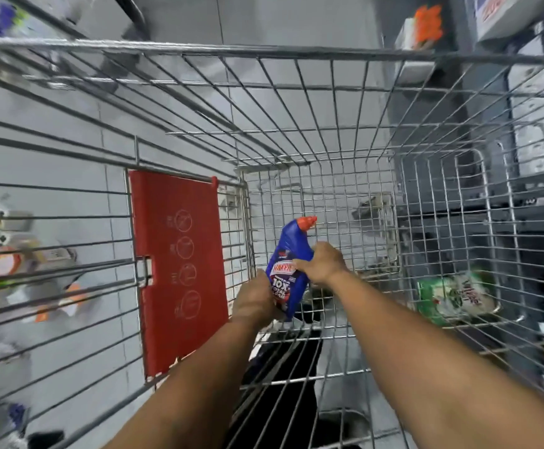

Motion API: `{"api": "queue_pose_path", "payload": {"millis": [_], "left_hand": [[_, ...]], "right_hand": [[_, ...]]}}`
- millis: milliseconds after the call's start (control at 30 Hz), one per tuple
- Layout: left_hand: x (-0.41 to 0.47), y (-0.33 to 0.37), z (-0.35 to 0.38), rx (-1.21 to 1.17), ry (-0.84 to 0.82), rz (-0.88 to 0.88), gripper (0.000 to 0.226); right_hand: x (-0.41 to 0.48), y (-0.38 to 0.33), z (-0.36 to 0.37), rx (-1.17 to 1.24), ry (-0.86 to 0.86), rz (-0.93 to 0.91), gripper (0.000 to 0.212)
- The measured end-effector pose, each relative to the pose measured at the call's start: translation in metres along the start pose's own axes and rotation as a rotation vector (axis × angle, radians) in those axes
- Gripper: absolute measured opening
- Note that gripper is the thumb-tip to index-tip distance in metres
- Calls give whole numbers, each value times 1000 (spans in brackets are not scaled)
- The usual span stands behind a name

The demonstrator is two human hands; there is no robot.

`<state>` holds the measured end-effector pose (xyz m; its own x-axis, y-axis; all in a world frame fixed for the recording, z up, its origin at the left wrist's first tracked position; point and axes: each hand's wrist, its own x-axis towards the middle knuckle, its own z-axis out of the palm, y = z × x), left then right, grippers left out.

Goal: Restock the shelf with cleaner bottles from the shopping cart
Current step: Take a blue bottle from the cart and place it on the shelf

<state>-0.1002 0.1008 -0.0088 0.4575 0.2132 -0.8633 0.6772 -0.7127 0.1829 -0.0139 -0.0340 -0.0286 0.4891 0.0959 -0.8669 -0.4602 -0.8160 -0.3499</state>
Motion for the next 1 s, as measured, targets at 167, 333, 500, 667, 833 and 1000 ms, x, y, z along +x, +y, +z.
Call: {"api": "queue_pose_path", "payload": {"millis": [167,333,500,667,833,1000], "left_hand": [[-1,-2,4,4,-34,58,82],[-20,25,-21,-172,-47,240,84],[-82,84,-58,-160,37,588,89],[-185,140,-68,-179,92,949,90],[-283,181,-46,-132,106,1309,83],[-333,233,12,-125,12,1500,87]], "right_hand": [[-3,6,-11,77,-87,-13,37],[-40,10,-62,188,-14,-111,45],[-132,21,-133,370,277,-230,38],[-271,49,-179,559,638,-441,20],[-401,96,-188,661,928,-539,39],[-481,155,-176,652,1259,-519,31]]}}
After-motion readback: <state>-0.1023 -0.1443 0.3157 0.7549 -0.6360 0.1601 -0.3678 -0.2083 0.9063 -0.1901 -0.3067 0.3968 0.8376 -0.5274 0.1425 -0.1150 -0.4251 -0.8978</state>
